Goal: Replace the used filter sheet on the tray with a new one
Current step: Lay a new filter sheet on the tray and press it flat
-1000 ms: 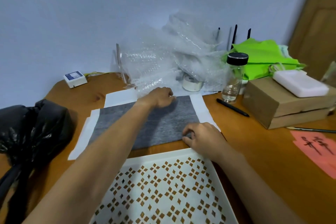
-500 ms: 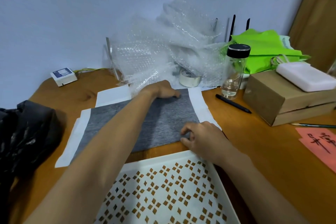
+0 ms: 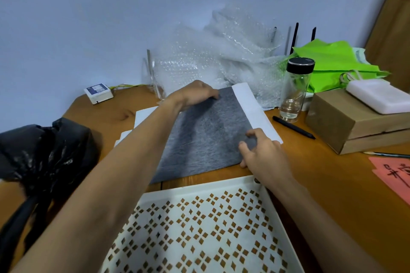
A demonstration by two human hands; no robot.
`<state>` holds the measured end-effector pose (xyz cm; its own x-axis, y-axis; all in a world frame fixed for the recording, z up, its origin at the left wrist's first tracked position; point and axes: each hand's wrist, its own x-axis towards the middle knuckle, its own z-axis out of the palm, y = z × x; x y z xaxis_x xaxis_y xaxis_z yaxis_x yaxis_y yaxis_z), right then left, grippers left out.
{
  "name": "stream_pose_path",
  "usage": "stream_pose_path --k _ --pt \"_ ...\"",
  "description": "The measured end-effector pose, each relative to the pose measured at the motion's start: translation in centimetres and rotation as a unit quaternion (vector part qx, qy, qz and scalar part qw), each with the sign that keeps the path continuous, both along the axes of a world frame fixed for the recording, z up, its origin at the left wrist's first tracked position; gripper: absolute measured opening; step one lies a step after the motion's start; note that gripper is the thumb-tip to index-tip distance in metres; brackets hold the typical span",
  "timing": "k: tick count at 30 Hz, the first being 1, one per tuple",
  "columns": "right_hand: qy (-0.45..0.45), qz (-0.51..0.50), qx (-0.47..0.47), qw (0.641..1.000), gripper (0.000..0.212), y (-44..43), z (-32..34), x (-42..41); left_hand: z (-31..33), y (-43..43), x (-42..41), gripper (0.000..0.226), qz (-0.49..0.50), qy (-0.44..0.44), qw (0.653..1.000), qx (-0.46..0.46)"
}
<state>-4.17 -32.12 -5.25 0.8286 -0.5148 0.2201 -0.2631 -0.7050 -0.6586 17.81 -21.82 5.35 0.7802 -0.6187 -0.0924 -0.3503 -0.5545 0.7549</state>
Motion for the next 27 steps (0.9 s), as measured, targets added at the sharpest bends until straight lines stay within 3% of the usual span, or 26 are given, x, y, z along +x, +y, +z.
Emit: stream_pose_path --k 6,11,14,18,24,27 --pt "-0.032 -0.015 0.058 0.998 0.079 1.1 0.6 -0.1 1.2 2.3 -0.2 0.02 0.034 0.007 0.996 -0.084" --pt "-0.054 0.011 0.143 0.988 0.074 1.7 0.7 0.1 1.5 3.6 0.3 0.012 0.071 0.002 0.988 -0.139" --pt "-0.084 0.042 0.283 0.954 0.072 2.1 0.6 0.6 1.6 4.1 0.3 0.014 0.081 0.005 0.985 -0.15" --pt "-0.146 0.054 0.38 0.912 0.06 1.9 1.1 0.7 1.8 4.7 0.1 0.026 0.06 0.008 0.99 -0.128" --pt "-0.119 0.044 0.317 0.94 0.069 1.8 1.4 0.7 3.0 5.1 -1.0 0.034 -0.003 -0.03 0.999 -0.031" --pt "-0.135 0.062 0.286 0.947 0.063 1.8 1.3 0.6 3.7 4.9 -1.7 0.04 -0.031 -0.064 0.997 -0.012"
